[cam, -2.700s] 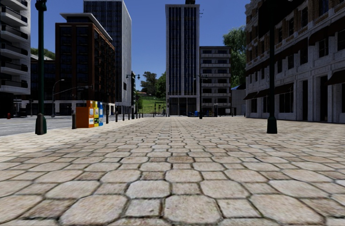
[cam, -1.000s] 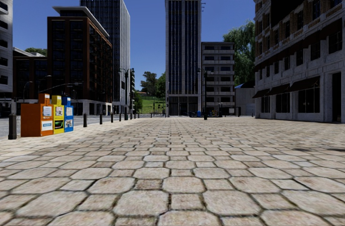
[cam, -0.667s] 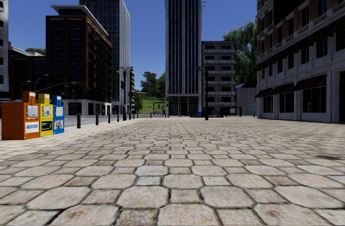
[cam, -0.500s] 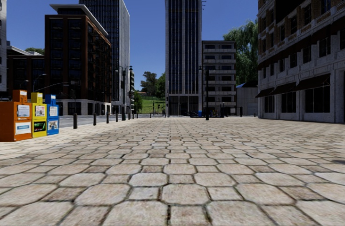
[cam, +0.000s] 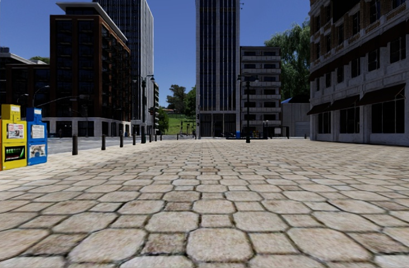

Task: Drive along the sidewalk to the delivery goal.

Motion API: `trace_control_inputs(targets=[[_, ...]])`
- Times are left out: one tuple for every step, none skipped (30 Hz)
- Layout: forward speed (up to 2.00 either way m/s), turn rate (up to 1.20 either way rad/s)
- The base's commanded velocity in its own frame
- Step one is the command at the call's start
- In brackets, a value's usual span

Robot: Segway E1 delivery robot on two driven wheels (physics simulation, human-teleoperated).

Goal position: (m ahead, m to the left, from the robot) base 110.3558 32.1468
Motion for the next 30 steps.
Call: trace_control_inputs(targets=[[2.00, 0.00], [2.00, 0.00], [2.00, 0.00], [2.00, 0.00], [2.00, 0.00], [2.00, 0.00], [2.00, 0.00], [2.00, 0.00], [2.00, 0.00], [2.00, 0.00], [2.00, 0.00], [2.00, 0.00], [2.00, 0.00], [2.00, 0.00], [2.00, 0.00], [2.00, 0.00], [2.00, 0.00], [2.00, 0.00], [2.00, 0.00], [2.00, 0.00], [2.00, 0.07], [2.00, 0.07], [2.00, 0.15], [2.00, 0.17], [2.00, 0.18], [2.00, 0.19], [2.00, 0.19], [2.00, 0.19], [2.00, 0.19], [2.00, 0.21]])
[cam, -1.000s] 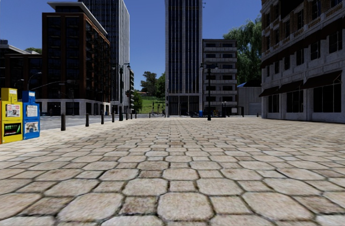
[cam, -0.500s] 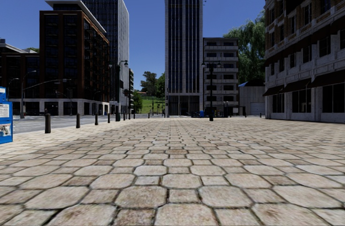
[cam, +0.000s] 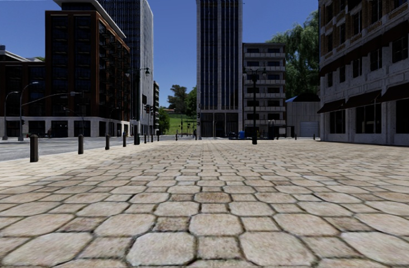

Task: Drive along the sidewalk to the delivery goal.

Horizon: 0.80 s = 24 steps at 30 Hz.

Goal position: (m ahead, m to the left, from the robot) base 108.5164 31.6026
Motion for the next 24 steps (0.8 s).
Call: trace_control_inputs(targets=[[2.00, 0.22], [2.00, 0.22], [2.00, 0.23], [2.00, 0.23], [2.00, 0.23], [2.00, 0.23], [2.00, 0.23], [2.00, 0.23], [2.00, 0.25], [2.00, 0.29], [2.00, 0.30], [2.00, 0.30], [2.00, 0.30], [2.00, 0.30], [2.00, 0.31], [2.00, 0.31], [2.00, 0.31], [2.00, 0.31], [2.00, 0.31], [2.00, 0.31], [2.00, 0.31], [2.00, 0.31], [2.00, 0.31], [2.00, 0.31]])
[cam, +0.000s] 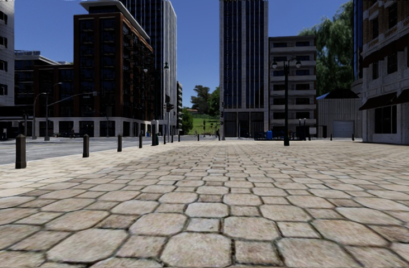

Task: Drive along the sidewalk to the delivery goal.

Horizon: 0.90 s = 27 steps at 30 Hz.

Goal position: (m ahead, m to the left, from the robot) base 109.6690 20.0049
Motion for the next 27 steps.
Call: trace_control_inputs(targets=[[2.00, 0.31], [2.00, 0.31], [2.00, 0.31], [2.00, 0.00], [2.00, 0.00], [2.00, 0.00], [2.00, 0.00], [2.00, 0.00], [2.00, 0.00], [2.00, 0.00], [2.00, 0.00], [2.00, 0.00], [2.00, 0.00], [2.00, 0.00], [2.00, 0.00], [2.00, 0.00], [2.00, 0.00], [2.00, 0.00], [2.00, 0.00], [2.00, 0.00], [2.00, 0.00], [2.00, 0.00], [2.00, 0.00], [2.00, 0.00], [2.00, 0.00], [2.00, 0.00], [2.00, 0.00]])
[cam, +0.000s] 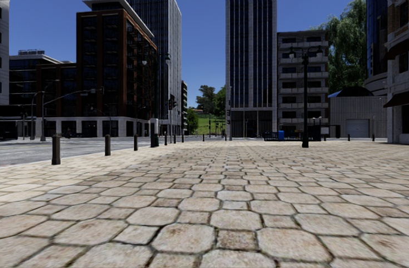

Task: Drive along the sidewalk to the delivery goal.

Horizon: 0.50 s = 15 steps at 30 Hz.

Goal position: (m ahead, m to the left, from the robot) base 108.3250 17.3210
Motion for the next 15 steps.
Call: trace_control_inputs(targets=[[2.00, 0.00], [2.00, 0.00], [2.00, 0.00], [2.00, 0.00], [2.00, 0.00], [2.00, 0.00], [2.00, 0.00], [2.00, 0.00], [2.00, 0.00], [2.00, 0.00], [2.00, 0.00], [2.00, 0.00], [2.00, 0.00], [2.00, 0.00], [2.00, 0.00]])
